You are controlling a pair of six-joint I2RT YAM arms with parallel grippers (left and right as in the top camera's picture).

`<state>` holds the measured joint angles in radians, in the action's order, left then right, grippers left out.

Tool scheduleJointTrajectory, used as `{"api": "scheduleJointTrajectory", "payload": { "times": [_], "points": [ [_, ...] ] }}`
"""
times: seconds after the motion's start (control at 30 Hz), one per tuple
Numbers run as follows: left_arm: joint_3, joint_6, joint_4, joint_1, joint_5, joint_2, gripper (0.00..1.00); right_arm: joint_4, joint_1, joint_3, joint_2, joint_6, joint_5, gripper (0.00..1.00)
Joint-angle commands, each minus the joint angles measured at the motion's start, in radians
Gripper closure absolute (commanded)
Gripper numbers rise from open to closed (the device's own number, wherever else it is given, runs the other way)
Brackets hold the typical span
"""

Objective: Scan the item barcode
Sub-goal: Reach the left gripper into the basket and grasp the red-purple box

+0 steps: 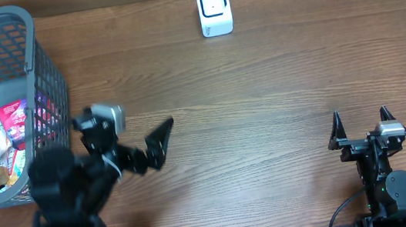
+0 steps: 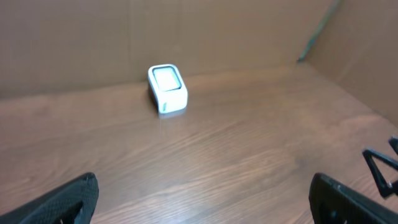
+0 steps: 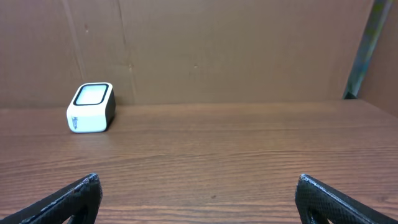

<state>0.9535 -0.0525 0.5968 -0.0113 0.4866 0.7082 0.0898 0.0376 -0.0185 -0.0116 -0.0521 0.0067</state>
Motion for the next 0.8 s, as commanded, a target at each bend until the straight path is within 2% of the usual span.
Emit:
{"api": "scheduleJointTrajectory", "payload": {
  "times": [0.0, 0.17, 0.33, 0.43, 0.53, 0.57, 0.63, 0.77],
  "points": [
    [0.288, -0.040, 0.188, 0.005, -0.158, 0.226, 0.00, -0.005, -0.007, 0.011, 0.009, -0.001, 0.000, 0.00],
    [0.684, -0.008, 0.542, 0.005, -0.154, 0.511, 0.00, -0.005, -0.007, 0.011, 0.009, -0.001, 0.000, 0.00],
    [0.863, 0.029, 0.618, 0.008, -0.181, 0.616, 0.00, -0.005, -0.006, 0.011, 0.009, -0.001, 0.000, 0.00],
    [0.902, -0.065, 0.624, 0.045, -0.283, 0.624, 0.00, -0.005, -0.006, 0.011, 0.009, -0.001, 0.000, 0.00],
    [0.944, -0.184, 0.631, 0.188, -0.308, 0.625, 0.00, -0.005, -0.007, 0.011, 0.009, -0.001, 0.000, 0.00],
    [0.969, -0.221, 0.628, 0.276, -0.304, 0.625, 0.00, -0.005, -0.006, 0.011, 0.009, -0.001, 0.000, 0.00],
    [1.004, -0.225, 0.626, 0.422, -0.303, 0.625, 0.00, -0.005, -0.006, 0.011, 0.009, -0.001, 0.000, 0.00],
    [1.004, -0.301, 0.621, 0.590, -0.314, 0.643, 0.00, -0.005, -0.007, 0.011, 0.009, -0.001, 0.000, 0.00]
  ]
}}
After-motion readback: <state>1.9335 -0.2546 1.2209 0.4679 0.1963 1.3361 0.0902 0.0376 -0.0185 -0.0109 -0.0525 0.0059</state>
